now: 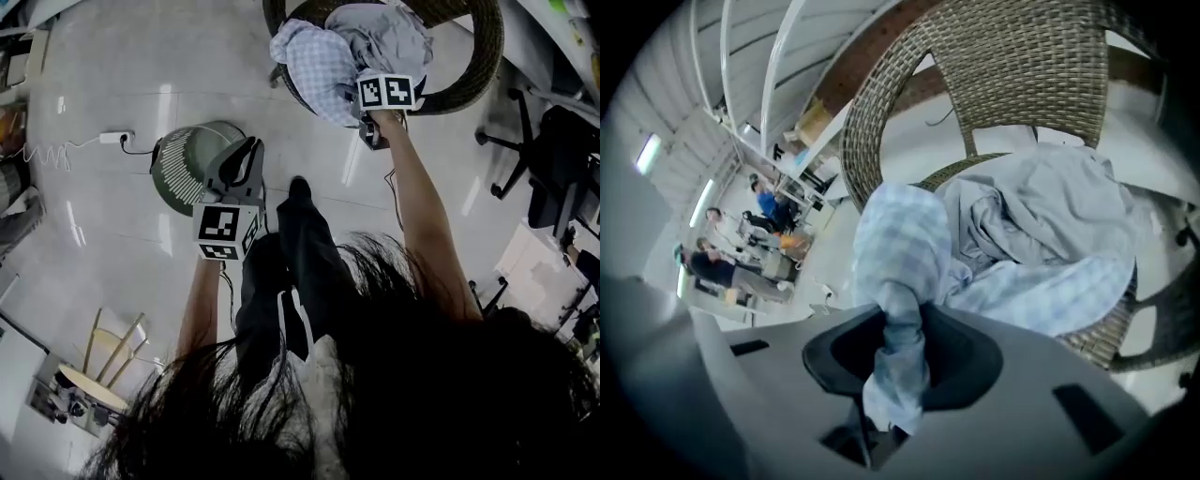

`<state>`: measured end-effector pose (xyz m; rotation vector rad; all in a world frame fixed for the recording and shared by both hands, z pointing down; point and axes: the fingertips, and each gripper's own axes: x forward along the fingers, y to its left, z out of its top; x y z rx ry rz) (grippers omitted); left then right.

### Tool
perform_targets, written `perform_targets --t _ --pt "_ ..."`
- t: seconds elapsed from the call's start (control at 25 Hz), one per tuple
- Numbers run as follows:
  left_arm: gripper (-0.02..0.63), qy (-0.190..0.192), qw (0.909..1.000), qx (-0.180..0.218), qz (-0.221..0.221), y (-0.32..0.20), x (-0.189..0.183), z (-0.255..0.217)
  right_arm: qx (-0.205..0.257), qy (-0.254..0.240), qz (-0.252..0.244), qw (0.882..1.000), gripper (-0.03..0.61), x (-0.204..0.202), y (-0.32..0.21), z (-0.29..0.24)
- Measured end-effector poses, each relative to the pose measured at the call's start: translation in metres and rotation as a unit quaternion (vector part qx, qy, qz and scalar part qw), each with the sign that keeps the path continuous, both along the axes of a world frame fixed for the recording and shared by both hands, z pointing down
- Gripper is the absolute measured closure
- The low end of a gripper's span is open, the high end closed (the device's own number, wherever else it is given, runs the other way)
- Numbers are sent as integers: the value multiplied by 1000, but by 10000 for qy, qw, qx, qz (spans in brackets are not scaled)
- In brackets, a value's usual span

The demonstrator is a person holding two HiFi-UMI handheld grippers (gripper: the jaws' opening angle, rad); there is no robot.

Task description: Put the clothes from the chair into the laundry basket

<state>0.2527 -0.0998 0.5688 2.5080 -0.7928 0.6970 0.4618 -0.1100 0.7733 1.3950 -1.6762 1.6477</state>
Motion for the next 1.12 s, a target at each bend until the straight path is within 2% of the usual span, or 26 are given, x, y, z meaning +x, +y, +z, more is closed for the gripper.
perform_targets --t 0.2,0.44,0.52,0.72,0.8,0.96,1.12 --pt "583 114 9995 270 -83 0 -2 -45 556 -902 700 9919 471 -7 2 -65" --pt "583 307 9966 678 -350 -2 -15 -104 1260 -1399 1303 9734 471 3 -8 -157" --pt "583 352 9955 793 -384 0 -20 -123 1527 -1551 1572 9633 471 10 -11 -191" --pt "583 470 9922 1048 -478 4 -33 -167 2171 -2046 2182 9292 471 32 -20 -279" --pt "583 532 9904 1160 -525 6 -36 -184 2369 -2085 2165 9239 471 38 -24 -315" --pt "583 557 9863 1489 -441 7 -38 -216 2764 -1975 1736 9244 471 40 -34 -385" --pt "583 497 9835 1669 -487 5 -56 -238 3118 -1936 1257 9217 471 20 -43 -454"
